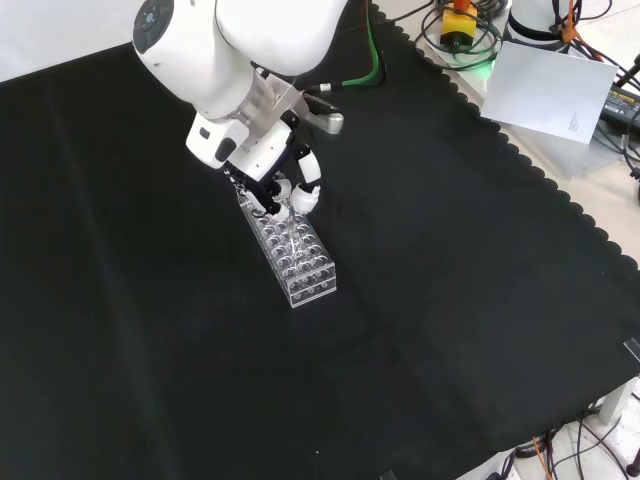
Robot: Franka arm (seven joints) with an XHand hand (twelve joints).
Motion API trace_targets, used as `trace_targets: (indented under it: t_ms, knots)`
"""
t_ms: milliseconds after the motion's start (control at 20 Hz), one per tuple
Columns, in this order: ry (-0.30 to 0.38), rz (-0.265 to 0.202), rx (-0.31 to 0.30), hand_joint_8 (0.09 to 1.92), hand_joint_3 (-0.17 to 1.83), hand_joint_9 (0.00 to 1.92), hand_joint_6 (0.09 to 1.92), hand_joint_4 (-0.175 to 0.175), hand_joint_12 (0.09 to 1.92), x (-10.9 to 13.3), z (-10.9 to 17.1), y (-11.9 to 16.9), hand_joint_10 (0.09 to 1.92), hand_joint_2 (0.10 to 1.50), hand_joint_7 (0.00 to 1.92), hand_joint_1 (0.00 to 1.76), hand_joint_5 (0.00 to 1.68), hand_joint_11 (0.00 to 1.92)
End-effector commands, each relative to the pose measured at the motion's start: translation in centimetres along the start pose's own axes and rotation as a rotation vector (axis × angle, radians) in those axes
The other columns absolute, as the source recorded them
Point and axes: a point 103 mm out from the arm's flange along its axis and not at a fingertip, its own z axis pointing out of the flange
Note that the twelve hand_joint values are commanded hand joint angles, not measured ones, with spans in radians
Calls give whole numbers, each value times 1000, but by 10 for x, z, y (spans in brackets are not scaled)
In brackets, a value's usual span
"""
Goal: Put the test tube back in the rack.
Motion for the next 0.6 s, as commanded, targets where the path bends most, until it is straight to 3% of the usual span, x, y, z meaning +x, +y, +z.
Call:
trace_targets:
  t_ms: [50,600]
  knots:
    - [4,10,8,427,754,1634,101,-175,1022,-6,7,5,750,522,1782,1247,1580,1388]
    - [7,11,31,427,753,1635,99,-175,1022,-7,16,10,751,523,1782,1247,1581,1388]
